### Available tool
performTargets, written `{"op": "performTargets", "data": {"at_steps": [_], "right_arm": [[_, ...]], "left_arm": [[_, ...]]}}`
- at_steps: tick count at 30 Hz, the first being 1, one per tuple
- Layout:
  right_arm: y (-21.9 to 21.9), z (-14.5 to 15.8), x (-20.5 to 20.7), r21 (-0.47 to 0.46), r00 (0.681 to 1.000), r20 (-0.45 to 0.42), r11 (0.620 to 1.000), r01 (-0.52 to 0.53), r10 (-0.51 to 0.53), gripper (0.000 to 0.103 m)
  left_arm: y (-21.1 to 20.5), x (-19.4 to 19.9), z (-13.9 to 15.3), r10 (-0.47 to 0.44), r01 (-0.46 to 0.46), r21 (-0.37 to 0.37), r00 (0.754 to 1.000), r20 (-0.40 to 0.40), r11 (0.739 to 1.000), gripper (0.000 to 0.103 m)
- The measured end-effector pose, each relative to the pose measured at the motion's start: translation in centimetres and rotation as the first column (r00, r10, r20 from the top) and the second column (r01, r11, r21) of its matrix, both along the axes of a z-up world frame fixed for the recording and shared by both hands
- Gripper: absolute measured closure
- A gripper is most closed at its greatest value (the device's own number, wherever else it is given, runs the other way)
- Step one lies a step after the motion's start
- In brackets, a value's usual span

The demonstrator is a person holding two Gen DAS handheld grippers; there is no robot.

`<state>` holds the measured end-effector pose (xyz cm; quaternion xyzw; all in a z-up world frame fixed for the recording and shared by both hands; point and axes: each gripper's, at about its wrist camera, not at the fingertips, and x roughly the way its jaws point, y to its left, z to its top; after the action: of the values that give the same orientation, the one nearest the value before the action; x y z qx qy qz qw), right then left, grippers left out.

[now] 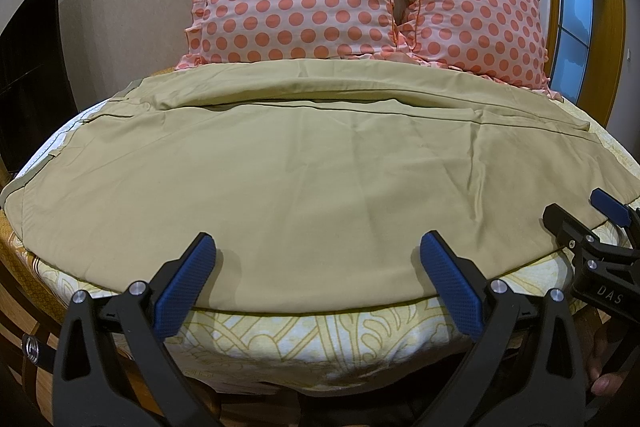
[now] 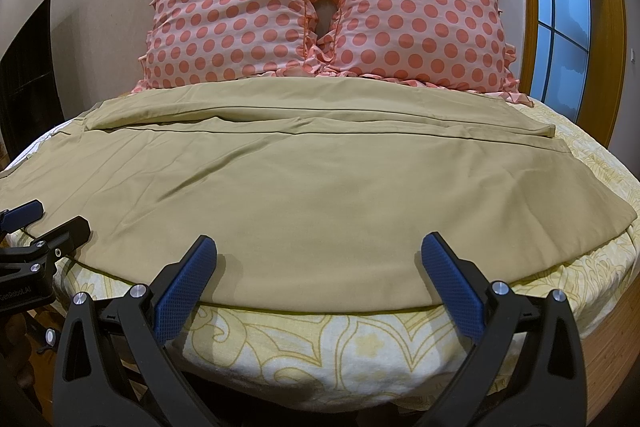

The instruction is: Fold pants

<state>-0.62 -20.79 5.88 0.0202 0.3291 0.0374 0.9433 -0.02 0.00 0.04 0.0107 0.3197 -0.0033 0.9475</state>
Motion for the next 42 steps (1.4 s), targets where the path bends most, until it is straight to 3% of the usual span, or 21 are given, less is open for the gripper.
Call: {"op": "performTargets", "data": {"at_steps": [12, 15, 17, 19, 22, 25, 26, 29, 32, 34, 37, 39, 42], "right_arm": [[0.0, 0.0, -0.1, 0.004, 1.000, 0.012, 1.000, -0.024, 0.024, 0.001], [-1.4, 0.8, 1.1, 0.023, 0.995, -0.060, 0.997, -0.074, 0.075, 0.001], [-2.9, 1.9, 2.4, 0.046, 0.996, -0.081, 0.998, -0.038, 0.042, 0.001], [-6.1, 4.1, 4.9, 0.090, 0.997, -0.066, 0.995, 0.045, -0.040, 0.001], [-11.2, 6.4, 10.1, 0.204, 0.976, -0.117, 0.958, 0.202, -0.181, 0.001], [-15.9, 6.7, 17.7, 0.275, 0.926, -0.219, 0.891, 0.361, -0.308, 0.001], [-16.8, 6.3, 19.6, 0.267, 0.908, -0.245, 0.877, 0.400, -0.339, 0.009], [-19.8, 3.9, 27.7, 0.185, 0.815, -0.357, 0.821, 0.541, -0.457, 0.034], [-22.0, 0.8, 33.6, 0.134, 0.710, -0.447, 0.744, 0.655, -0.544, 0.034], [-22.6, -0.4, 35.6, 0.076, 0.664, -0.456, 0.717, 0.692, -0.592, 0.034], [-22.7, -2.3, 37.9, -0.043, 0.610, -0.474, 0.709, 0.704, -0.635, 0.034], [-22.0, -2.9, 38.5, -0.131, 0.633, -0.424, 0.735, 0.665, -0.648, 0.038], [-22.1, -2.8, 37.1, -0.084, 0.710, -0.366, 0.781, 0.619, -0.602, 0.061]], "left_arm": [[0.0, 0.4, 0.1, -0.013, 0.013, 0.001, 1.000, -0.019, 1.000, 0.002], [0.3, 0.5, 0.6, -0.026, 0.026, -0.006, 0.999, -0.046, 1.000, 0.002], [1.0, 1.0, 1.2, -0.026, 0.025, -0.028, 0.998, -0.065, 0.999, 0.002], [2.0, 1.2, 2.5, -0.013, 0.011, -0.046, 0.999, -0.032, 0.999, 0.002], [2.9, 1.9, 4.9, 0.035, -0.034, -0.031, 0.998, 0.043, 0.999, 0.002], [3.3, 3.4, 6.6, 0.061, -0.060, -0.021, 0.995, 0.081, 0.998, 0.002], [3.3, 3.7, 6.8, 0.065, -0.064, -0.020, 0.994, 0.087, 0.998, 0.002], [3.5, 5.1, 7.3, 0.063, -0.062, -0.017, 0.993, 0.096, 0.998, 0.002], [3.7, 6.3, 7.5, 0.061, -0.061, -0.003, 0.993, 0.103, 0.998, 0.002], [4.1, 7.1, 7.6, 0.062, -0.063, 0.003, 0.992, 0.109, 0.998, 0.002], [4.5, 7.5, 7.2, 0.061, -0.062, 0.007, 0.992, 0.108, 0.998, 0.002], [4.6, 8.0, 6.7, 0.060, -0.062, 0.012, 0.993, 0.097, 0.998, 0.002], [4.9, 8.5, 6.2, 0.061, -0.062, 0.010, 0.995, 0.081, 0.998, 0.002]]}}
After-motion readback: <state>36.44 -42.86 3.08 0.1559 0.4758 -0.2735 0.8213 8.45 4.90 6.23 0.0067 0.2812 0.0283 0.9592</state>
